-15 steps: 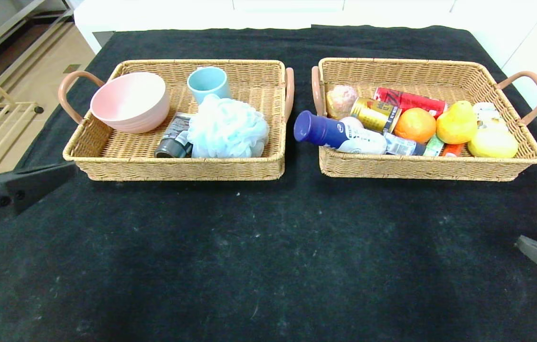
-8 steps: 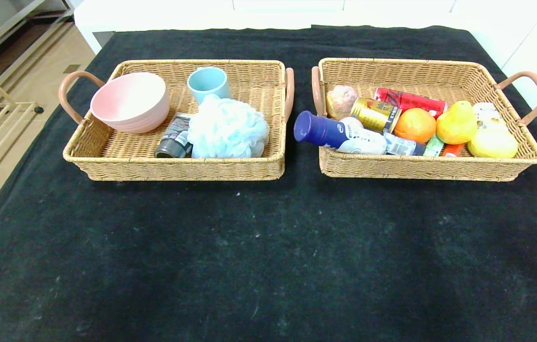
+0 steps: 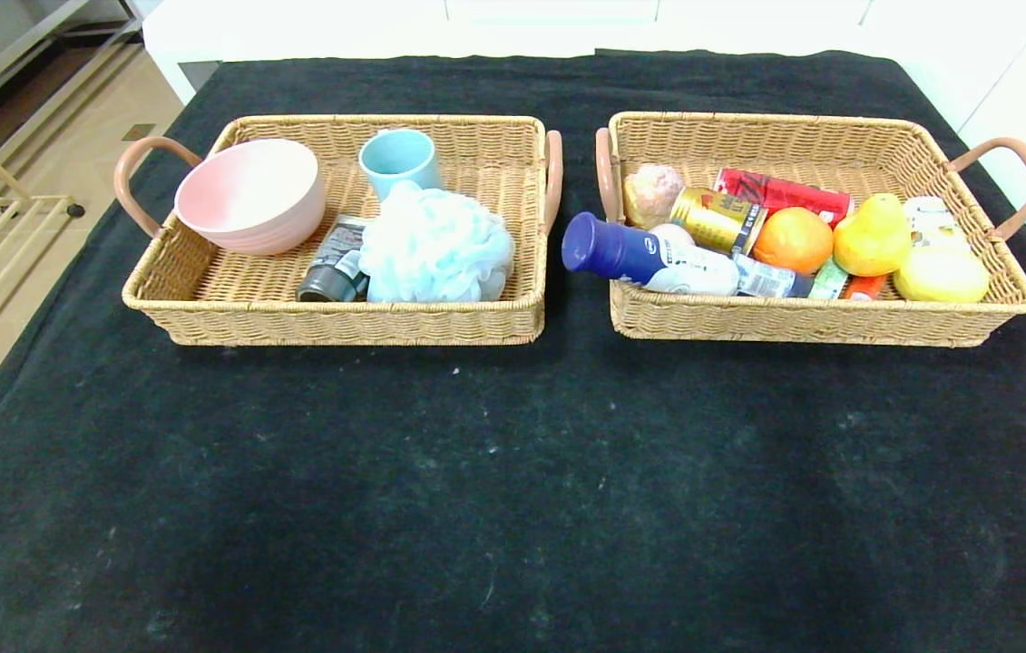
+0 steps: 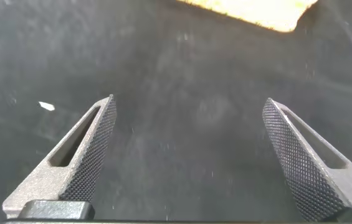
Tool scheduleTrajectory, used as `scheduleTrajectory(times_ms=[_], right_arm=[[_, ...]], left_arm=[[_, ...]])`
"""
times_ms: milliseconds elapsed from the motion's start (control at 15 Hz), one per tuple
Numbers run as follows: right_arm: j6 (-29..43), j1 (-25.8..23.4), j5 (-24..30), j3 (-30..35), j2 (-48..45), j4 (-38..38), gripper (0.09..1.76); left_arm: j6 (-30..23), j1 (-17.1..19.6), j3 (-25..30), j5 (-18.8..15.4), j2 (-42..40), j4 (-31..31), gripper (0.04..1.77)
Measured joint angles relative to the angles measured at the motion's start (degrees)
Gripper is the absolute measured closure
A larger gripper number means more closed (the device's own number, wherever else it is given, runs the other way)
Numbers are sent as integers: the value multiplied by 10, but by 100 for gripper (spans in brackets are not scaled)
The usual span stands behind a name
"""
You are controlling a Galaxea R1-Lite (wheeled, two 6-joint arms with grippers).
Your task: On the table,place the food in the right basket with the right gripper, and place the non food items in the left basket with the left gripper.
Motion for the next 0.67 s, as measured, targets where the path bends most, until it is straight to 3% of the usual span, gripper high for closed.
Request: scheduleTrajectory(times_ms=[133, 467, 667], right_arm=[[0, 2, -9, 22, -25, 0, 14], [1, 5, -10, 38, -52, 0, 14], [0, 5, -10, 40, -56, 0, 14]], left_arm=[[-4, 8, -10, -2, -19, 30, 11], [-19, 35, -31, -10, -35, 36, 10], [-19, 82, -26, -77, -45, 37, 10]])
